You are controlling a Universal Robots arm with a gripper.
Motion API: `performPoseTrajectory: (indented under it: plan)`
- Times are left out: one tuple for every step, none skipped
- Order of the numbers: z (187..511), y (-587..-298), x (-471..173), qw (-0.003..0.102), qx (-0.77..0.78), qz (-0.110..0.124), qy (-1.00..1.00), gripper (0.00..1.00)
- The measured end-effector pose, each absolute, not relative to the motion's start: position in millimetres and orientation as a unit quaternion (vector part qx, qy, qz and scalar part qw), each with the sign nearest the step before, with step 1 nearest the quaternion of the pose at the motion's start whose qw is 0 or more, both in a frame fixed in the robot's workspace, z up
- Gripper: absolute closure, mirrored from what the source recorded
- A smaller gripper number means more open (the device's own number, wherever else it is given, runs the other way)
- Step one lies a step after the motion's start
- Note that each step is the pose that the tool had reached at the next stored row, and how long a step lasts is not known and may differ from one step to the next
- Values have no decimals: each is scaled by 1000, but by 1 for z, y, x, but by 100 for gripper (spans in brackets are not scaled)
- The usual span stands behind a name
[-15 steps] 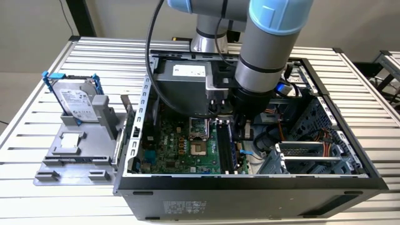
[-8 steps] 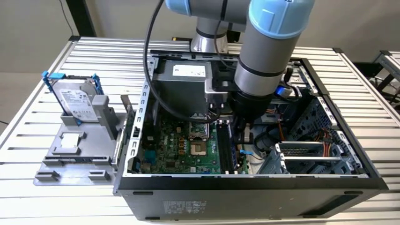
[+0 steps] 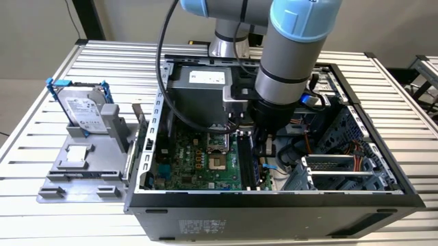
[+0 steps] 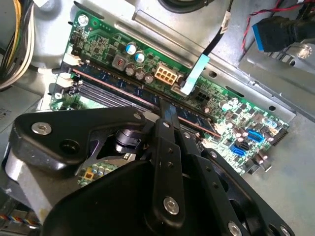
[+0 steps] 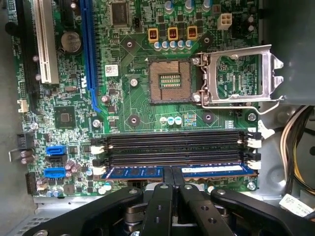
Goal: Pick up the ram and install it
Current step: 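Press down the ram until it locks into place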
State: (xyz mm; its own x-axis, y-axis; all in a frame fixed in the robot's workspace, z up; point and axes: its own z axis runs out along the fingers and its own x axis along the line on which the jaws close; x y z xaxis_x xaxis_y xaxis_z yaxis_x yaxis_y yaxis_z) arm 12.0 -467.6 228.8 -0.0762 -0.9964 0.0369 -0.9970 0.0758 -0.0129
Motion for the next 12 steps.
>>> performPoseTrajectory:
  plan:
    - [228, -468, 12, 9, 680, 17, -733, 100]
    - [226, -468, 12, 10, 680, 18, -733, 100]
    - [224, -468, 12, 10, 680, 18, -733, 100]
    - [223, -468, 12, 11, 680, 19, -733, 100]
    - [221, -468, 12, 11, 680, 19, -733, 100]
    - [219, -468, 12, 11, 680, 19, -733, 100]
    - [218, -468, 12, 11, 680, 19, -733, 100]
    - [217, -468, 12, 12, 680, 19, -733, 100]
    - [217, -467, 12, 12, 680, 20, -733, 100]
    - [220, -467, 12, 12, 679, 20, -733, 100]
    - [223, -467, 12, 11, 679, 19, -733, 100]
    - [228, -467, 12, 12, 680, 19, -733, 100]
